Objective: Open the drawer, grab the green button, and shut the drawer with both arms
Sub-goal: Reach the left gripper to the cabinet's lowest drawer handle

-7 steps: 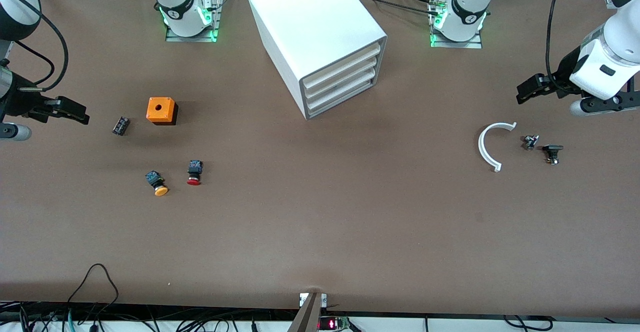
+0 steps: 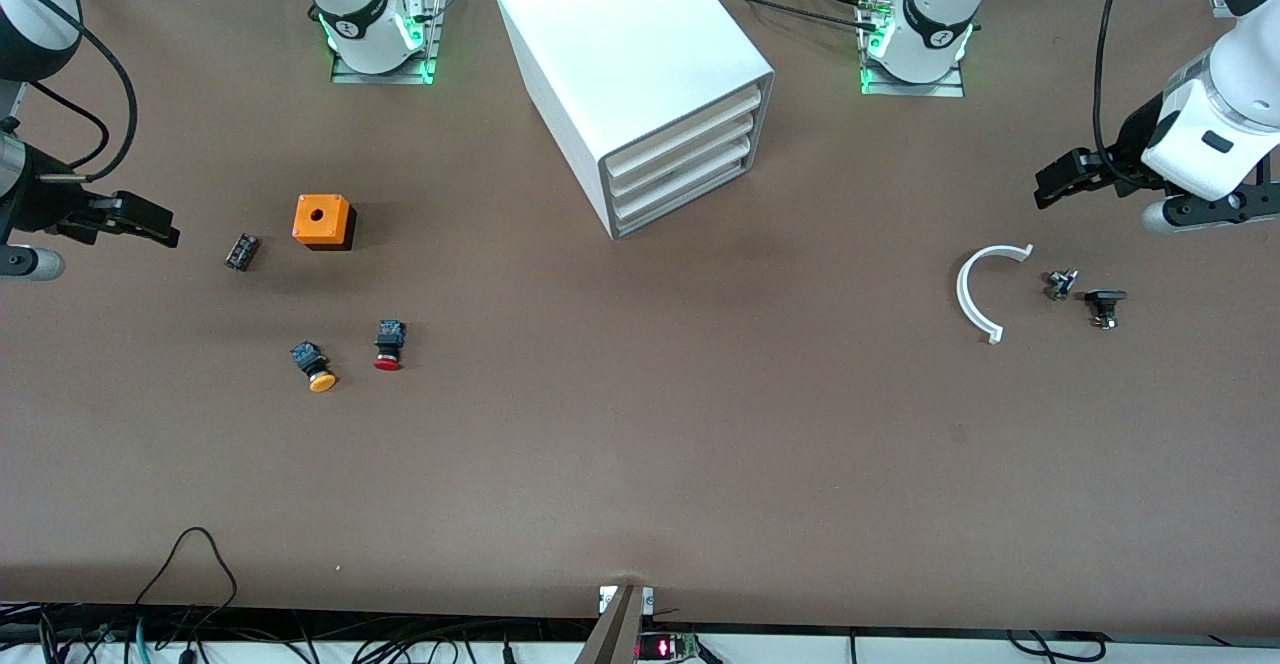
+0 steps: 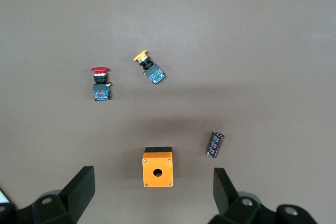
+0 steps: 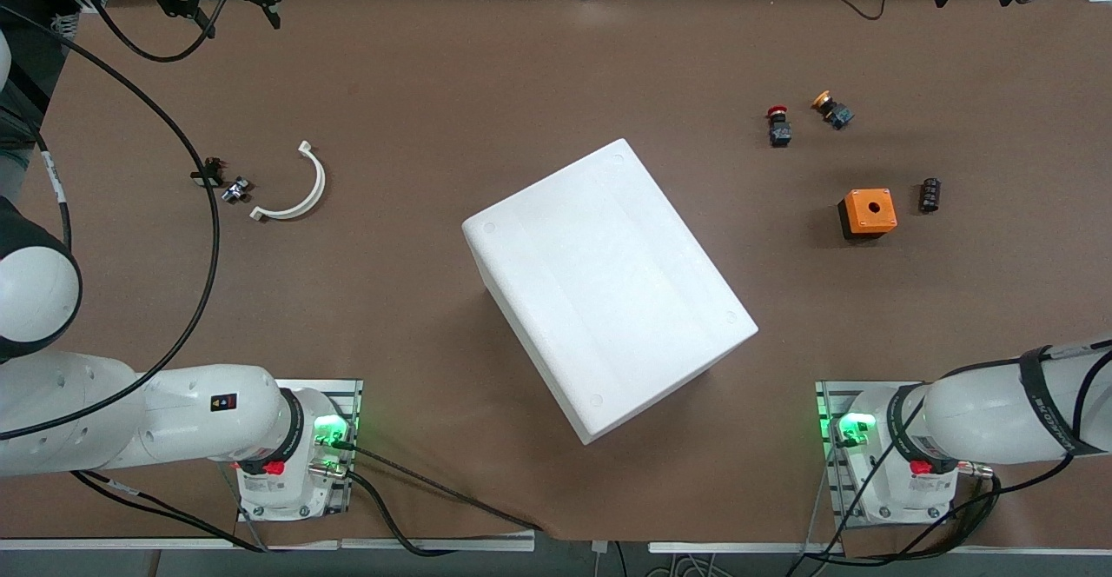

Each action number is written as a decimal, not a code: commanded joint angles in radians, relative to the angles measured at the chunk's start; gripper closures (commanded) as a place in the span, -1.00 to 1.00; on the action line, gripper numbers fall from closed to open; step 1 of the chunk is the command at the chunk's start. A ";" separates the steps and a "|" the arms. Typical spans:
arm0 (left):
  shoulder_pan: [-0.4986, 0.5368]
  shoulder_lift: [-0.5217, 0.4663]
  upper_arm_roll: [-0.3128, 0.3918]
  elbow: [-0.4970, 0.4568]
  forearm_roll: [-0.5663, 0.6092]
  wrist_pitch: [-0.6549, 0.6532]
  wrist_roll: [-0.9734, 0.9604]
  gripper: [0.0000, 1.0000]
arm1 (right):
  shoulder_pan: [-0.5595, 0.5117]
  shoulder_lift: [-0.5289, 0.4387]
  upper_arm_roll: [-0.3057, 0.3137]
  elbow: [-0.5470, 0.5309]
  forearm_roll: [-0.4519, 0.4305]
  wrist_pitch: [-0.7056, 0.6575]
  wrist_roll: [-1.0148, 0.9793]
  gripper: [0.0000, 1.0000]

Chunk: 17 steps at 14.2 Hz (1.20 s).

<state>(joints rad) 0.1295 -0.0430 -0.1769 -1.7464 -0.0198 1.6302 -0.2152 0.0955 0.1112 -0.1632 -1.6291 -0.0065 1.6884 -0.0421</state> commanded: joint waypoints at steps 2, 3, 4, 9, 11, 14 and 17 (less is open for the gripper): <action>-0.008 0.061 -0.001 0.060 0.000 -0.030 0.013 -1.00 | -0.007 -0.004 0.002 0.003 0.002 -0.013 -0.002 -1.00; -0.014 0.087 -0.007 0.068 0.006 -0.056 0.013 -1.00 | -0.007 -0.004 0.002 0.003 0.002 -0.013 -0.002 -1.00; -0.016 0.092 -0.004 0.089 0.003 -0.079 0.017 -1.00 | -0.007 -0.004 0.002 0.003 0.002 -0.015 -0.002 -1.00; -0.048 0.254 -0.032 0.099 -0.046 -0.133 0.019 -1.00 | -0.007 -0.004 0.001 0.003 0.002 -0.013 -0.007 -1.00; -0.047 0.360 -0.047 0.084 -0.182 -0.133 0.034 -1.00 | -0.007 -0.004 0.001 0.003 0.002 -0.013 -0.004 -1.00; -0.054 0.491 -0.049 -0.033 -0.472 -0.049 0.210 -1.00 | -0.005 -0.002 0.002 0.005 0.014 -0.012 -0.006 -1.00; -0.115 0.577 -0.067 -0.148 -0.632 0.077 0.385 -1.00 | -0.005 0.002 0.002 0.011 0.014 -0.006 -0.007 -1.00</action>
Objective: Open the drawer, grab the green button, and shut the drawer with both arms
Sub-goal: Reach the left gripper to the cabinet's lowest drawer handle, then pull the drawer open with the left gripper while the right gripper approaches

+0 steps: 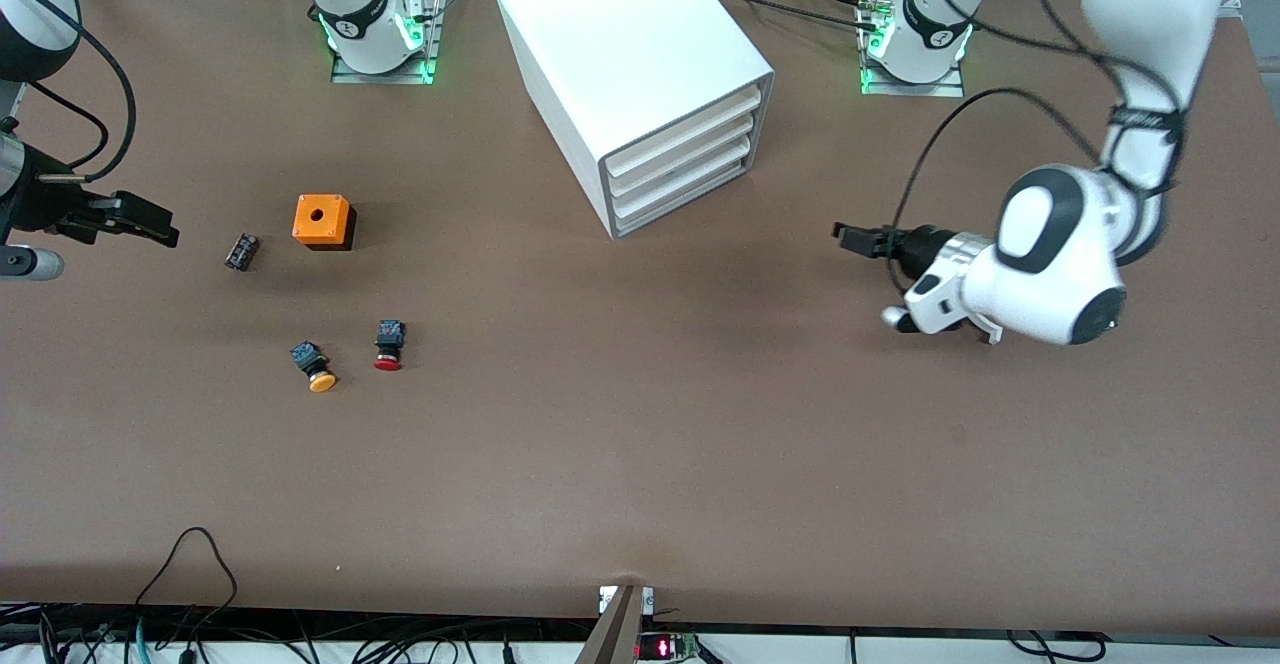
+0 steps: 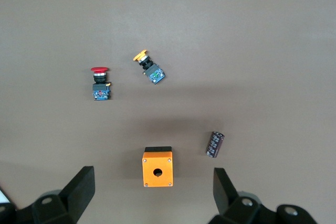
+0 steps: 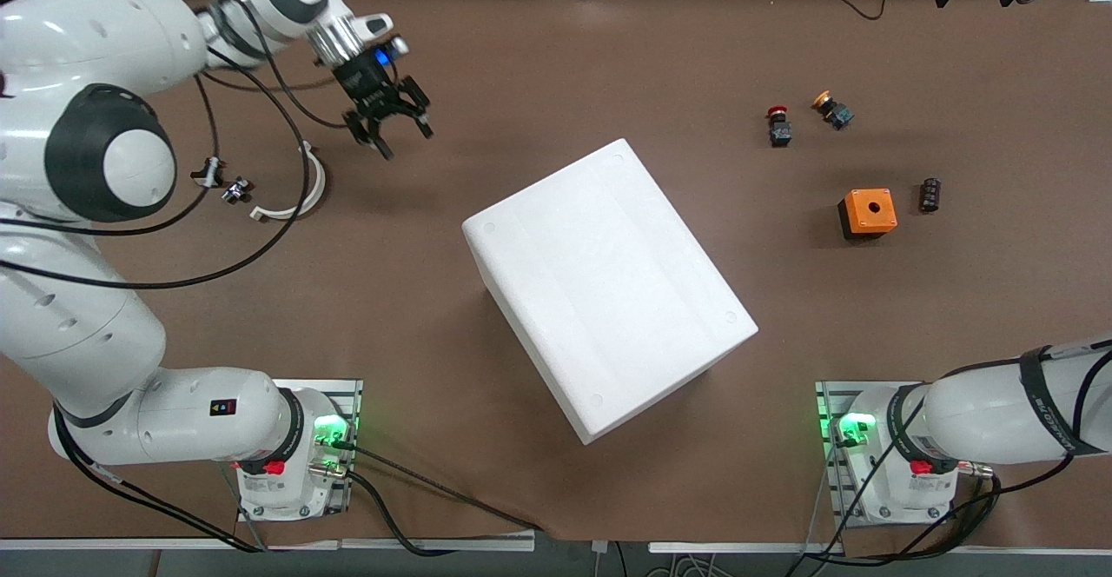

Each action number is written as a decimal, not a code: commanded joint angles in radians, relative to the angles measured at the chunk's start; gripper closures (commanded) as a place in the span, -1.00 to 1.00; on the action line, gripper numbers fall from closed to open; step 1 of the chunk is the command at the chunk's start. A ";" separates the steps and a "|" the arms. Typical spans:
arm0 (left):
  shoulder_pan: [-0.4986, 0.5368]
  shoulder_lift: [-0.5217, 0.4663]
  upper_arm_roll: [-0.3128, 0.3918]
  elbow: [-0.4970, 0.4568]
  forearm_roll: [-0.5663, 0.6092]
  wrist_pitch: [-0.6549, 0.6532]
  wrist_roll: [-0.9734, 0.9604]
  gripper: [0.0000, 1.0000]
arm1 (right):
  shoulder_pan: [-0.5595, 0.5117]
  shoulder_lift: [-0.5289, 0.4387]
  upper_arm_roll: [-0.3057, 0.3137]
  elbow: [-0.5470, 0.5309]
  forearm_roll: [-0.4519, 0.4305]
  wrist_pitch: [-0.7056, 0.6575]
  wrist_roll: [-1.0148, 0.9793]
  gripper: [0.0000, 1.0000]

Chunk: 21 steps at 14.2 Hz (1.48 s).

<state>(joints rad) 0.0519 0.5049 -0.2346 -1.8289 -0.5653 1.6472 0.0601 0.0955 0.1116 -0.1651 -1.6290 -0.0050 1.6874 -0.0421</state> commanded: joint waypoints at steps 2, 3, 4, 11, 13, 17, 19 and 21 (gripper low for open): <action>-0.098 0.059 -0.022 -0.136 -0.197 0.127 0.249 -1.00 | -0.010 0.003 0.002 0.011 0.013 -0.006 -0.018 -1.00; -0.122 0.063 -0.025 -0.162 -0.227 0.155 0.300 -1.00 | -0.017 0.005 0.002 0.011 0.013 -0.005 -0.018 -1.00; -0.150 0.064 -0.043 -0.177 -0.246 0.175 0.335 -1.00 | -0.017 0.005 0.002 0.011 0.013 -0.005 -0.018 -1.00; -0.187 0.053 -0.143 -0.299 -0.326 0.342 0.417 -0.90 | -0.017 0.005 0.002 0.011 0.011 -0.008 -0.018 -1.00; -0.187 0.055 -0.143 -0.320 -0.337 0.359 0.443 -0.69 | -0.017 0.005 0.004 0.011 0.011 -0.008 -0.018 -1.00; -0.187 0.055 -0.172 -0.328 -0.372 0.367 0.445 -0.61 | -0.013 0.005 0.007 0.017 0.014 -0.006 -0.015 -1.00; -0.187 0.053 -0.183 -0.326 -0.372 0.384 0.445 -0.31 | -0.007 0.013 0.012 0.017 0.031 0.001 -0.015 -1.00; -0.185 0.052 -0.183 -0.323 -0.367 0.384 0.463 1.00 | 0.013 0.026 0.024 0.018 0.080 0.032 -0.013 -1.00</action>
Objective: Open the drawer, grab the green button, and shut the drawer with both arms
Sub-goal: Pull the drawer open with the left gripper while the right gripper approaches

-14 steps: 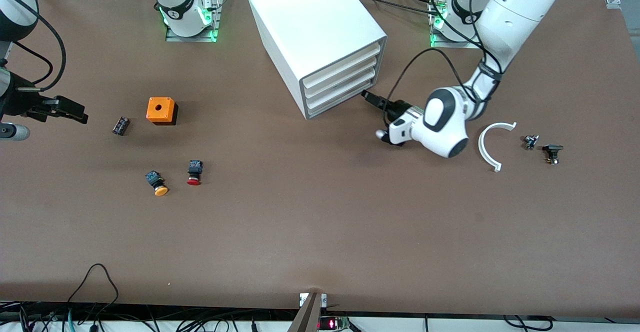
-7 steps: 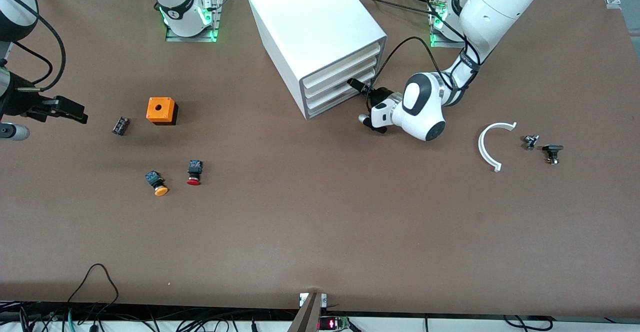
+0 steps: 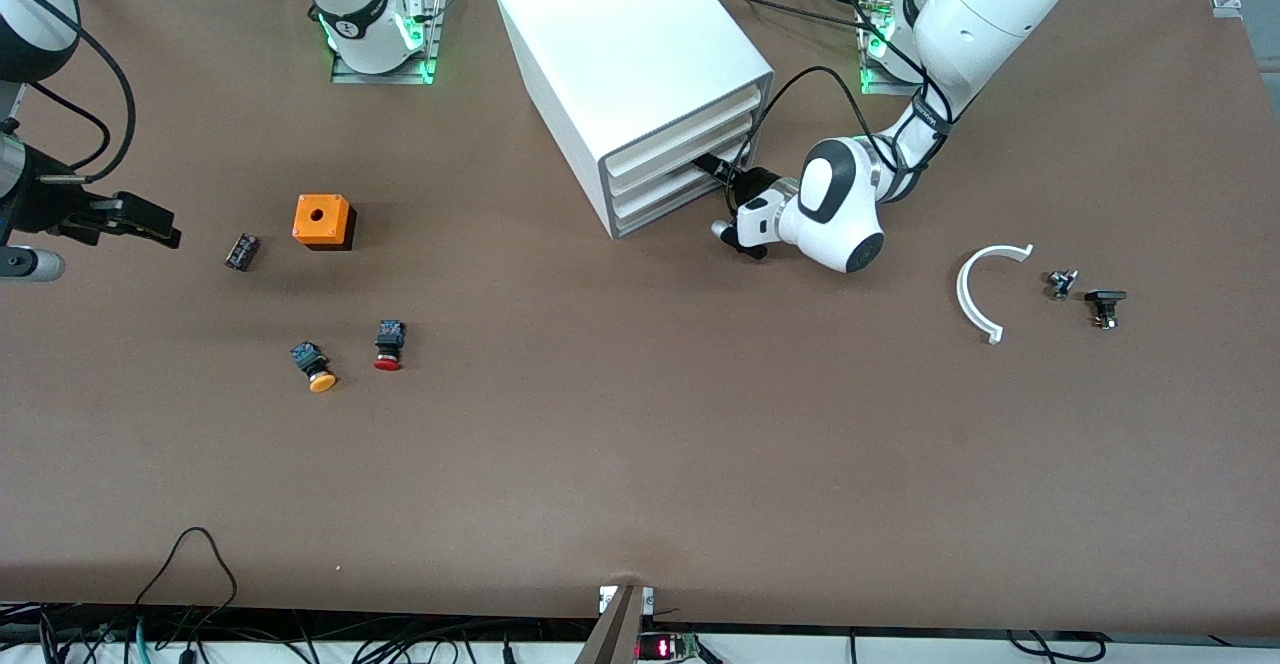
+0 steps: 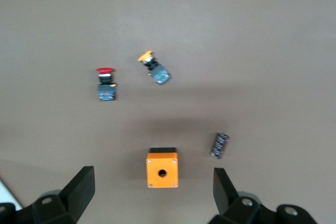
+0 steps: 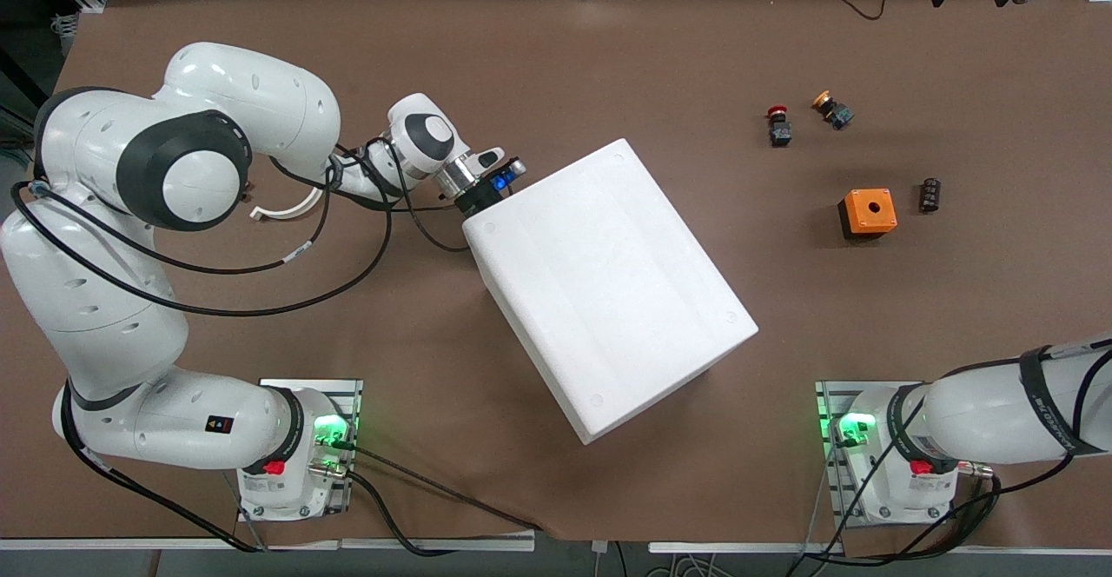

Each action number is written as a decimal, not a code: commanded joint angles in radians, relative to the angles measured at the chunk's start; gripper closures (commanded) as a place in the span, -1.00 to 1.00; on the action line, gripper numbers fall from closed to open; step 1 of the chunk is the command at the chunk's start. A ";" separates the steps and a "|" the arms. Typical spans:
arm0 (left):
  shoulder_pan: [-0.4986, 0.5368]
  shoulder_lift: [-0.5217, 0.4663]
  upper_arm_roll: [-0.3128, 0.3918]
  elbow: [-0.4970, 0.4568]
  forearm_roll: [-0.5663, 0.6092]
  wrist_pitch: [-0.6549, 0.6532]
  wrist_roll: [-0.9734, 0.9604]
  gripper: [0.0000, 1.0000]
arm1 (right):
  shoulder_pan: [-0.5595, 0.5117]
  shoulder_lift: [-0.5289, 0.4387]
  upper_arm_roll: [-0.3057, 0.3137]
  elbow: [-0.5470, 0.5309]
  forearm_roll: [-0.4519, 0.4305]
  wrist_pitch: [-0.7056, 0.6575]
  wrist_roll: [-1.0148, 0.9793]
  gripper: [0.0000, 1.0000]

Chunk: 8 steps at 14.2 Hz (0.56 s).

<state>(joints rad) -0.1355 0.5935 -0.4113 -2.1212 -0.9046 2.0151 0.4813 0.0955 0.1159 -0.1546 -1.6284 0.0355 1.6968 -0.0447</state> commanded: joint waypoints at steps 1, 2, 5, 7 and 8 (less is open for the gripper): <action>0.010 -0.037 -0.001 -0.025 -0.017 0.017 0.054 1.00 | 0.030 0.030 0.021 0.018 0.041 0.059 -0.012 -1.00; 0.020 -0.046 0.011 -0.019 -0.014 0.017 0.054 1.00 | 0.048 0.034 0.026 0.018 0.043 0.090 -0.012 -1.00; 0.063 -0.063 0.112 0.038 -0.013 0.040 0.068 1.00 | 0.107 0.068 0.027 0.018 0.041 0.138 -0.015 -1.00; 0.092 -0.057 0.152 0.088 -0.005 0.074 0.077 1.00 | 0.163 0.100 0.027 0.016 0.040 0.188 -0.015 -1.00; 0.099 -0.057 0.161 0.096 0.009 0.077 0.074 1.00 | 0.191 0.114 0.027 0.016 0.040 0.219 -0.015 -1.00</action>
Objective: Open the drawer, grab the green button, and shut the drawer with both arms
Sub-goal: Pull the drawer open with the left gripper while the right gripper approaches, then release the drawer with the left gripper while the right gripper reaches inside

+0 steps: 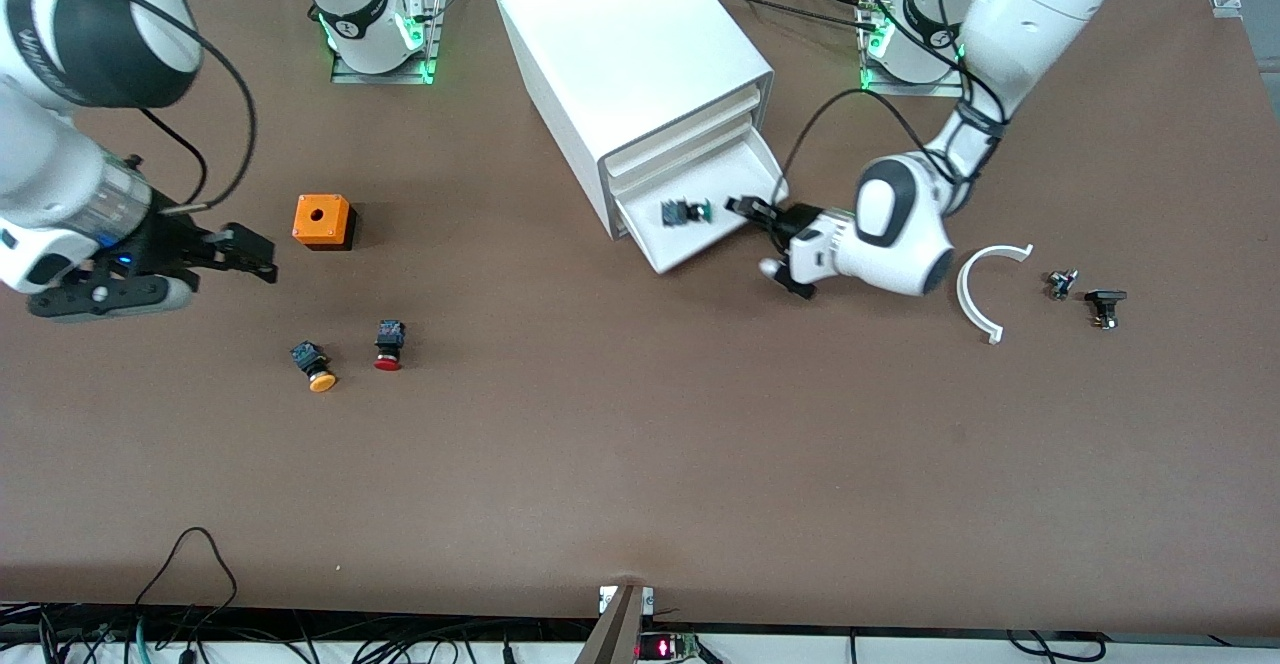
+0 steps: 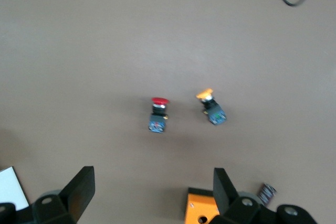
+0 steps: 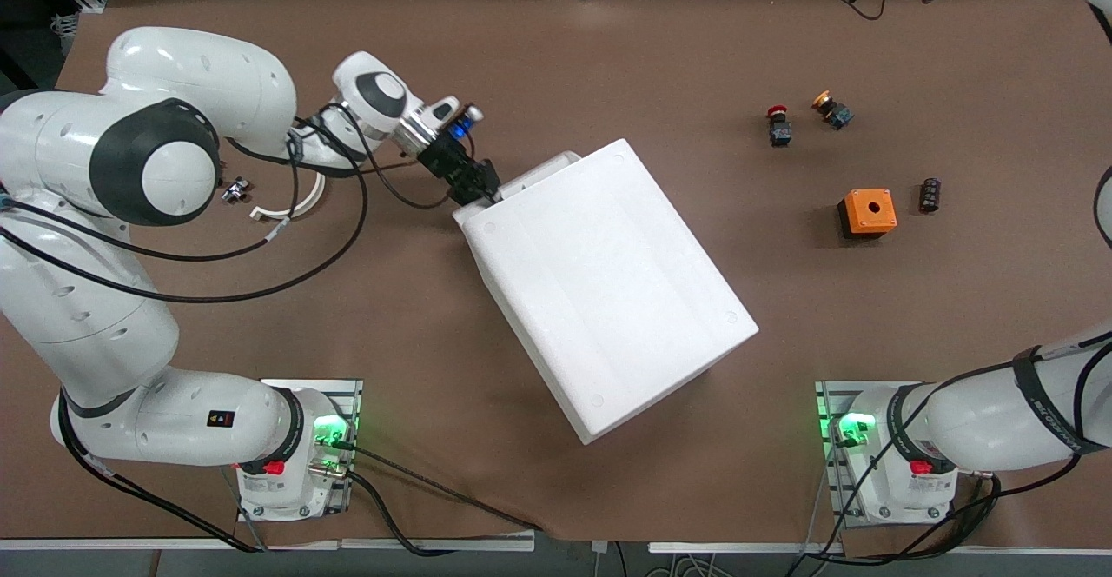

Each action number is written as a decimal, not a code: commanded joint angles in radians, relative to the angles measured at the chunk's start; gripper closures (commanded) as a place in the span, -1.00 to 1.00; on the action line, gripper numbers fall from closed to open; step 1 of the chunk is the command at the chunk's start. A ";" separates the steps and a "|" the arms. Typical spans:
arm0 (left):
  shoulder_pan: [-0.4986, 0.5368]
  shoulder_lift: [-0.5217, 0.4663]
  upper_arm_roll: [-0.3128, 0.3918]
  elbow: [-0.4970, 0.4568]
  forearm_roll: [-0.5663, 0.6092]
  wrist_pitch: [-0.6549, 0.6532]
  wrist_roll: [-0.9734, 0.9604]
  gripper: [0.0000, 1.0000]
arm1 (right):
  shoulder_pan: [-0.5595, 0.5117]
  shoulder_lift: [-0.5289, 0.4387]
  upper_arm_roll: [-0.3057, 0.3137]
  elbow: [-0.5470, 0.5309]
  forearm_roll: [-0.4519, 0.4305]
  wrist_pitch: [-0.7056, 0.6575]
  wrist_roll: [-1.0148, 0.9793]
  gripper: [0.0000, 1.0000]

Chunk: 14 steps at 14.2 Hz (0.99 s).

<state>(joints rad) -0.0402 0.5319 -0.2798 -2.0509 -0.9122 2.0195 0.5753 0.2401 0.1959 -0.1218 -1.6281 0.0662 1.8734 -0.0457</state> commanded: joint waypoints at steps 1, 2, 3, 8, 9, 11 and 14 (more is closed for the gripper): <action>0.008 0.000 0.031 0.025 0.018 0.073 -0.014 -0.98 | 0.073 0.048 -0.004 0.016 0.010 0.061 -0.014 -1.00; 0.023 -0.010 0.031 0.025 0.022 0.073 -0.015 -1.00 | 0.100 0.065 -0.004 0.016 0.011 0.072 -0.014 -1.00; 0.023 -0.032 0.031 0.025 0.022 0.073 -0.017 -1.00 | 0.138 0.072 -0.004 0.016 0.011 0.096 -0.014 -1.00; 0.133 -0.287 0.062 0.026 0.170 0.140 -0.028 -1.00 | 0.372 0.219 0.002 0.160 0.006 0.151 -0.016 -1.00; 0.141 -0.341 0.082 0.018 0.186 0.140 -0.026 -1.00 | 0.413 0.262 0.002 0.213 0.003 0.151 -0.019 -1.00; 0.155 -0.479 0.125 0.015 0.363 0.116 -0.028 -1.00 | 0.478 0.332 0.002 0.287 0.001 0.153 -0.035 -1.00; 0.161 -0.556 0.192 0.176 0.626 -0.203 -0.159 -1.00 | 0.557 0.401 0.002 0.355 0.003 0.151 -0.176 -1.00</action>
<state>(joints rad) 0.1253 0.0163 -0.1228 -1.9574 -0.3962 1.9888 0.5116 0.7614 0.5333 -0.1063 -1.3609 0.0655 2.0388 -0.1323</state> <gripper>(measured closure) 0.000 0.000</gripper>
